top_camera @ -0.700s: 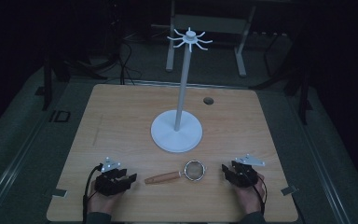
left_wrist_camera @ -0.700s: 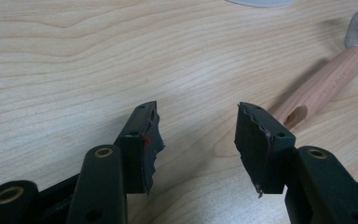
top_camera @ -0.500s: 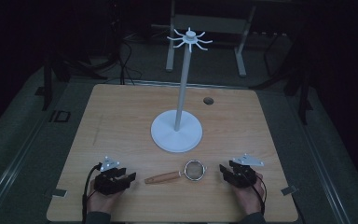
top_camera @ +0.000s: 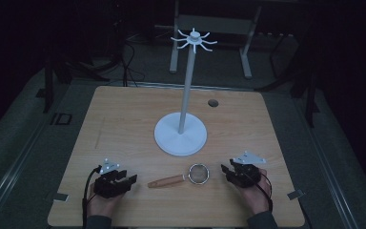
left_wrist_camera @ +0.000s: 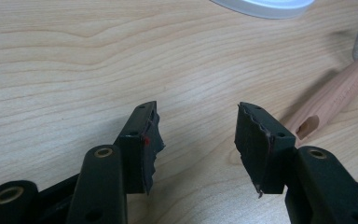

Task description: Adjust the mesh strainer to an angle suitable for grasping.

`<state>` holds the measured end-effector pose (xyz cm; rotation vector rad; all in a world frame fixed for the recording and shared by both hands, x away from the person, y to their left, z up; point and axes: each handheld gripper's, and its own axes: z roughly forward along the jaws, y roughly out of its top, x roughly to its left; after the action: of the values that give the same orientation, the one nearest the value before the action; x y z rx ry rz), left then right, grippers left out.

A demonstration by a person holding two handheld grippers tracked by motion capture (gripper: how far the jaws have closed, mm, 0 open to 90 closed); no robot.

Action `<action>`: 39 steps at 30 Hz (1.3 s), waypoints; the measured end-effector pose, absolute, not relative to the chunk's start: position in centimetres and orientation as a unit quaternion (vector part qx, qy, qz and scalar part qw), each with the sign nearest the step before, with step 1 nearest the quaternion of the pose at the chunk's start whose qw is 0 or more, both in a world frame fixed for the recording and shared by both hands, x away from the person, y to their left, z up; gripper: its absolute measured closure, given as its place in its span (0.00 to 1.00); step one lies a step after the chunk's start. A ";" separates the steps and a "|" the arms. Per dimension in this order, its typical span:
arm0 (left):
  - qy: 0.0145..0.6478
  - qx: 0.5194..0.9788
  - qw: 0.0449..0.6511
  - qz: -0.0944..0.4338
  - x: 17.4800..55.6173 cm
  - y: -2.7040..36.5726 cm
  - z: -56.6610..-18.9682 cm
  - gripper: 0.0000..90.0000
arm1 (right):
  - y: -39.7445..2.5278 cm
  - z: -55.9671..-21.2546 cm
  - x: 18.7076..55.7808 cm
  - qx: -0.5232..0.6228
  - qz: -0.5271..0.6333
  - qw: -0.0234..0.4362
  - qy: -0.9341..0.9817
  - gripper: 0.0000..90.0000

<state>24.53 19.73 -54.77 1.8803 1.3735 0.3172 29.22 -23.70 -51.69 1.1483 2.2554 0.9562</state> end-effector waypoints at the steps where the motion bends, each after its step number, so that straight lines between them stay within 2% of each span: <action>1: 0.540 0.738 0.386 0.125 24.5 19.8 -54.8 0.55 | -23.7 -51.6 29.2 0.412 0.345 0.217 0.815 0.63; 26: 0.538 0.740 0.385 0.124 24.5 19.7 -54.8 0.55 | -19.5 -48.0 30.8 0.276 0.322 0.192 0.885 0.61; 39: 0.538 0.740 0.385 0.123 24.6 19.7 -54.8 0.55 | -17.2 -47.5 31.2 0.233 0.311 0.185 0.903 0.60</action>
<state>24.57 19.73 -54.85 1.8840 1.3701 0.3142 31.22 -17.15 -47.50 0.6558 2.5441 0.8752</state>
